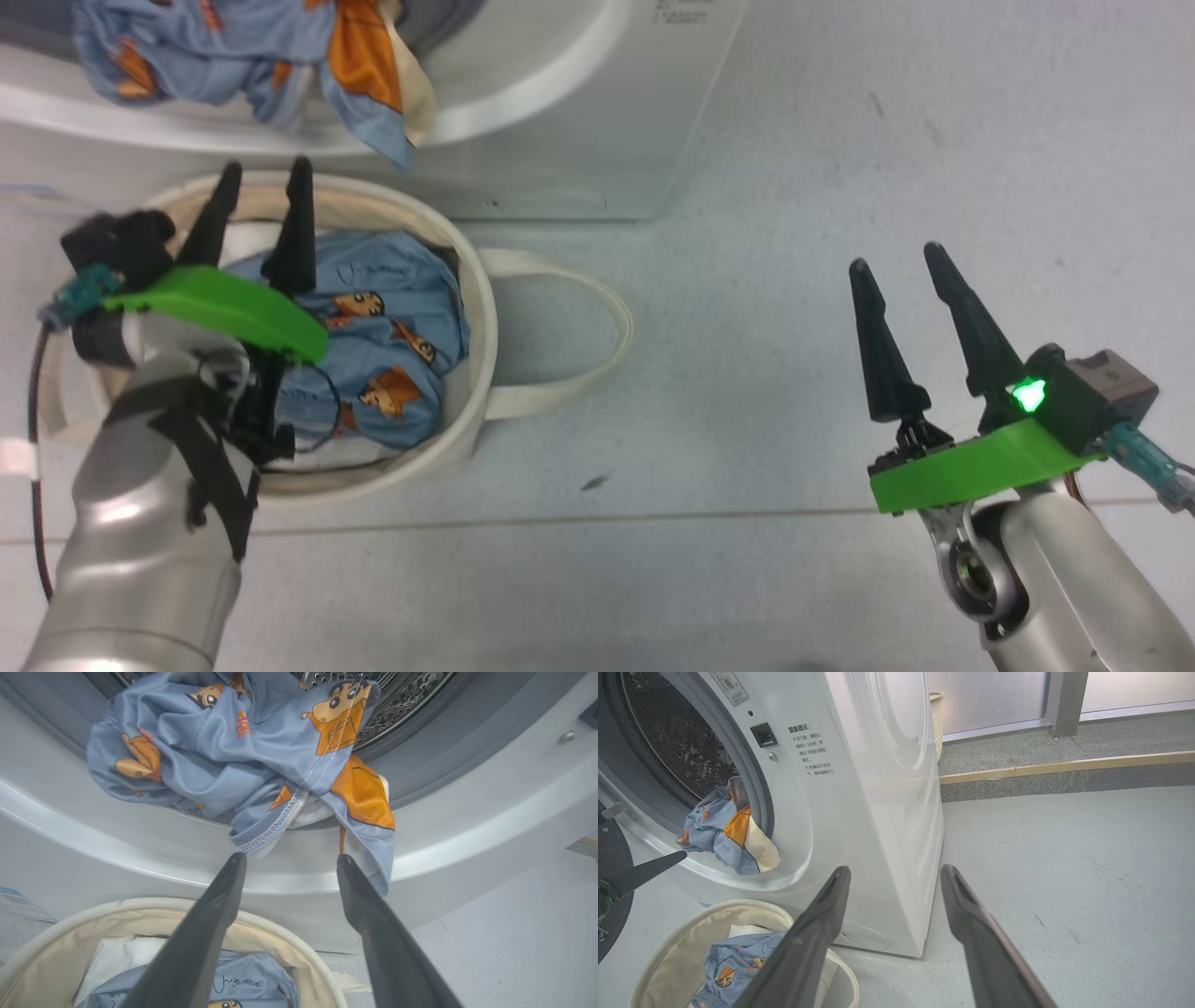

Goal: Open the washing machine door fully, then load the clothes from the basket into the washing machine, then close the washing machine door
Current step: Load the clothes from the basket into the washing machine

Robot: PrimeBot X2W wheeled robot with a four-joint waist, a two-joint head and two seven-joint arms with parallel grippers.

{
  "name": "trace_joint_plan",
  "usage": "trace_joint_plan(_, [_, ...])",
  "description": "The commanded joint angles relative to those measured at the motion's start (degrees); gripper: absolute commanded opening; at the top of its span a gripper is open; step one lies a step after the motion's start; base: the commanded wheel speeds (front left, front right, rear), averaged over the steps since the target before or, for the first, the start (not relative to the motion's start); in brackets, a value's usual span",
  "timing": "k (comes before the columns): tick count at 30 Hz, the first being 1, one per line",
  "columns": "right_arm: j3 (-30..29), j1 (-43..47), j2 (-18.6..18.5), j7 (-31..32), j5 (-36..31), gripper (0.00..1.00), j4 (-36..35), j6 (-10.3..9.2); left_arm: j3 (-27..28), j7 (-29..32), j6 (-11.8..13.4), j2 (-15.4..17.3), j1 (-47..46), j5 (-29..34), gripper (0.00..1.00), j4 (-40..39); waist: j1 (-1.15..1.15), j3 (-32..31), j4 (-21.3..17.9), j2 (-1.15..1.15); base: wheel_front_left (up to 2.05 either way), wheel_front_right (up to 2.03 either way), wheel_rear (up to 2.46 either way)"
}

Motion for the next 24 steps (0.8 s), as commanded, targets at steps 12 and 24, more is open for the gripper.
trace_joint_plan(12, [-1.1,-2.1,1.2,-0.7,-3.1,1.00,-4.1,0.03,-1.4,-0.3,-0.3,4.1,-9.5,-1.3,1.00,-0.2,-0.02,10.7,-0.5,0.00,0.00,0.00,0.00])
trace_joint_plan(24, [-1.8,-3.1,2.1,-0.7,-4.0,1.00,-4.7,0.03,0.4,-0.3,0.0,4.8,-13.2,0.8,1.00,-0.9,-0.02,13.6,0.3,0.00,0.00,0.00,0.00])
